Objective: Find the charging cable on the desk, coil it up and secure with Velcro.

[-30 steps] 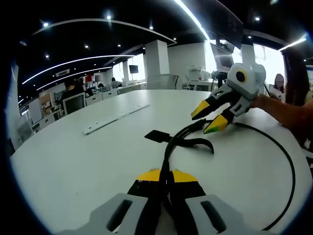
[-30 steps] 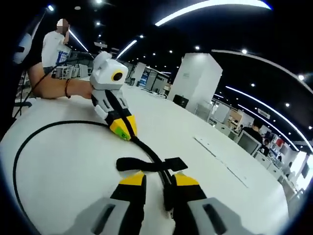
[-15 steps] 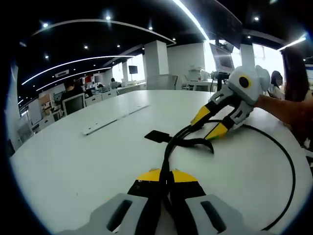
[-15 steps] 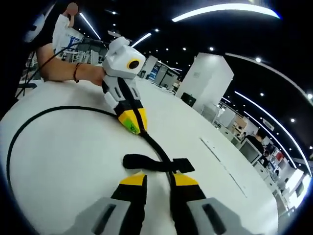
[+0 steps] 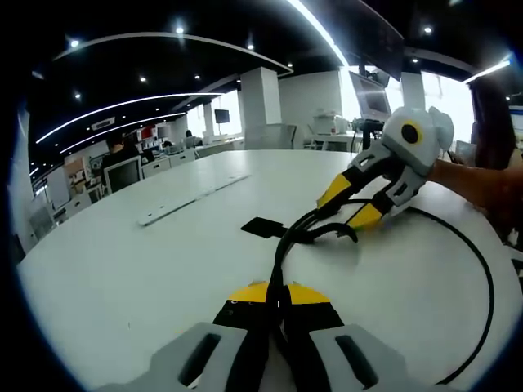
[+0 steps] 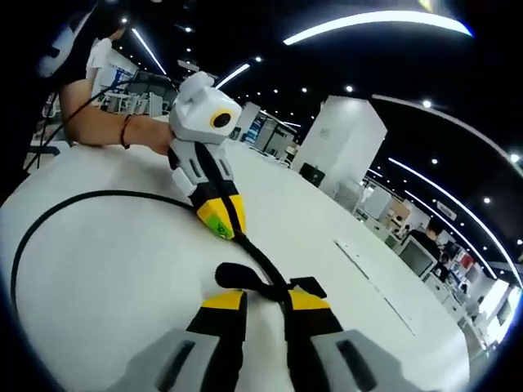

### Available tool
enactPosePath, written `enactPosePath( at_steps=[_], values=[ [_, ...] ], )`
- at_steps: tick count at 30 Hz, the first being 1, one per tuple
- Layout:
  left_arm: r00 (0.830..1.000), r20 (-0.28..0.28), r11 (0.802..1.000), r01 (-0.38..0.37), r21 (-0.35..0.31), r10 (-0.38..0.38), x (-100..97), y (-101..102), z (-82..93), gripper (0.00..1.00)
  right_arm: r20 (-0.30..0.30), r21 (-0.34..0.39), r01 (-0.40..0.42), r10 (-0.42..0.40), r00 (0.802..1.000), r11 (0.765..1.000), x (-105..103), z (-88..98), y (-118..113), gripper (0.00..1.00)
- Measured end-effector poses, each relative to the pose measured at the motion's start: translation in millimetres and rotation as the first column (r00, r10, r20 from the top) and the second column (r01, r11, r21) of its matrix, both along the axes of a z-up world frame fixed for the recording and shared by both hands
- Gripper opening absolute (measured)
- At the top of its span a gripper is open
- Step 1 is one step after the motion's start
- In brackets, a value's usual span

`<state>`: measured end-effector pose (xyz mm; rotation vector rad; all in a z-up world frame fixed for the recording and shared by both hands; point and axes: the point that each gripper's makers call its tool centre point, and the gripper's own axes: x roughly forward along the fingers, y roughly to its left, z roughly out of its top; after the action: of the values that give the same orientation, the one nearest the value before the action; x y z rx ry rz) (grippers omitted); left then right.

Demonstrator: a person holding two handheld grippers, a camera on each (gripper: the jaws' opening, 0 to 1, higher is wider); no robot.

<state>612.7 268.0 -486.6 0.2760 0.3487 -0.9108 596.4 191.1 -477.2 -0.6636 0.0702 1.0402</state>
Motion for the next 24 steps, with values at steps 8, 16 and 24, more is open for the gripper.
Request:
enactPosePath(
  at_steps=[8,16,24],
  values=[
    [1.0,0.001,1.0,0.0,0.001,0.0,-0.7,0,-0.3,0.06,0.007,0.005,-0.009,0.009,1.0,1.0,-2,3.3,4,0.19],
    [1.0,0.003,1.0,0.001,0.003,-0.001,-1.8,0,-0.3,0.06,0.022,0.002,-0.017,0.017,1.0,1.0,-4,8.0,9,0.19],
    [1.0,0.003,1.0,0.002,0.004,-0.002,-2.8,0,-0.5,0.06,0.03,0.002,-0.031,0.031,0.999,1.0,-9,11.4,15,0.18]
  ],
)
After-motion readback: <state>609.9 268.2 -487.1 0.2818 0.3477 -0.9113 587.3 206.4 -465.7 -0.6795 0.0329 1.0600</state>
